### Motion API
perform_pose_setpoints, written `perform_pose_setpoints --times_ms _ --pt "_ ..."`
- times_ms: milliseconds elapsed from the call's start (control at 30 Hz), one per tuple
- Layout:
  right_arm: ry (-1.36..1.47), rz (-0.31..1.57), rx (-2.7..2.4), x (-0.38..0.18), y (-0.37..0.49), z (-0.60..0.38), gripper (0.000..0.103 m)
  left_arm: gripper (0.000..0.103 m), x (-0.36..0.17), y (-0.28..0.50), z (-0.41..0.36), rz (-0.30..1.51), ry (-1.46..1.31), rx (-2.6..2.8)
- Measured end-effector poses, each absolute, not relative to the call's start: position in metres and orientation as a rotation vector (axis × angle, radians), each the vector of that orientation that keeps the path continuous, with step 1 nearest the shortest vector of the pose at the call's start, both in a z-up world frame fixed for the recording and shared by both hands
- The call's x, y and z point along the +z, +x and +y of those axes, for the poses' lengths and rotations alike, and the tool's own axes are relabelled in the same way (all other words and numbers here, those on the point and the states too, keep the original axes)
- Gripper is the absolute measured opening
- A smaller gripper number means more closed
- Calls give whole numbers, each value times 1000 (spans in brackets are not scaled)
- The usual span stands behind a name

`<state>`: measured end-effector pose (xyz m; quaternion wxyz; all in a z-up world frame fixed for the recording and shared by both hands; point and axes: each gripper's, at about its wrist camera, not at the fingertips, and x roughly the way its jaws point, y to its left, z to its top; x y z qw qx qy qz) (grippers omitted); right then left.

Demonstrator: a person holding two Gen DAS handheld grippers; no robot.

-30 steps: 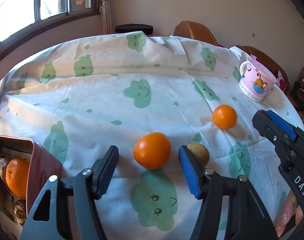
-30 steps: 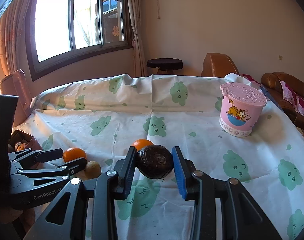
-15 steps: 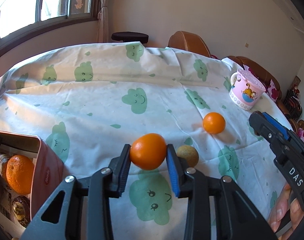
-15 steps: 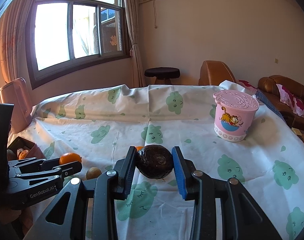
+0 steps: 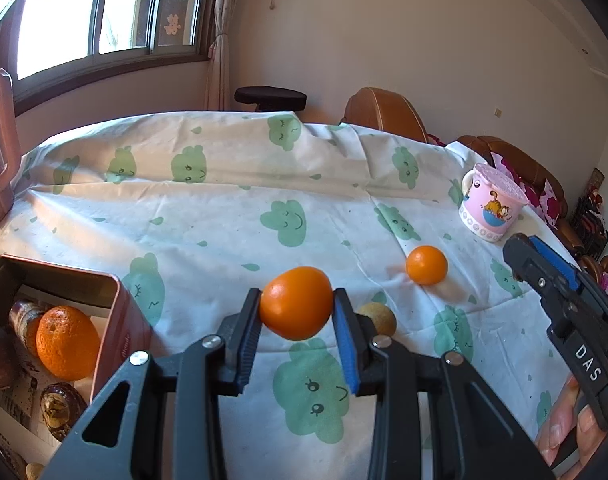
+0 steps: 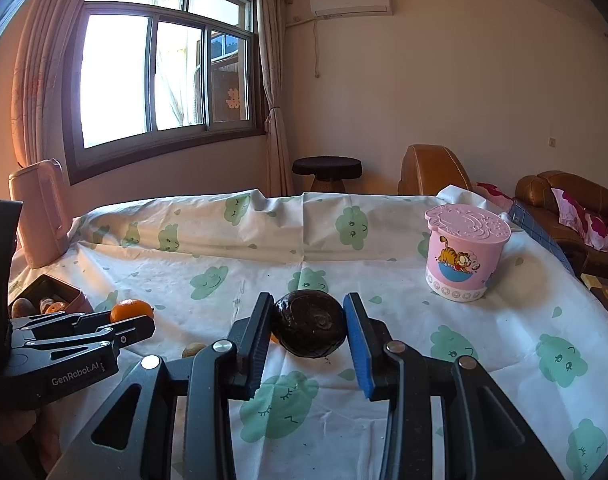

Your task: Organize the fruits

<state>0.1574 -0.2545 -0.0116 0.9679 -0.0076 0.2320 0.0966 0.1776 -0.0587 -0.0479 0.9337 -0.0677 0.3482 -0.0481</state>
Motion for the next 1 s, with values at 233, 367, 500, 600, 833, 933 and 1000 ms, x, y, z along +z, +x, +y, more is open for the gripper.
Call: perform_pose_setpoints --times_ms 233,367,500,600,833,933,1000 --pt "-17 433 209 -9 149 -254 38 36 -42 170 -61 668 -115 -79" --pt "-12 416 218 -7 144 -254 38 37 -39 165 -62 645 -100 -67" --pt "-6 402 224 -6 141 -255 38 37 -36 162 -63 621 -88 -57" --pt "-4 395 227 -6 139 -255 38 36 -35 159 -64 607 -81 -50" --pt "-1 372 233 -4 132 -255 38 37 -30 150 -65 557 -67 -34" --pt "-7 360 237 -3 129 -254 38 37 -28 147 -66 539 -59 -31" --pt "-13 354 237 -3 128 -253 38 37 -27 146 -66 533 -55 -30"
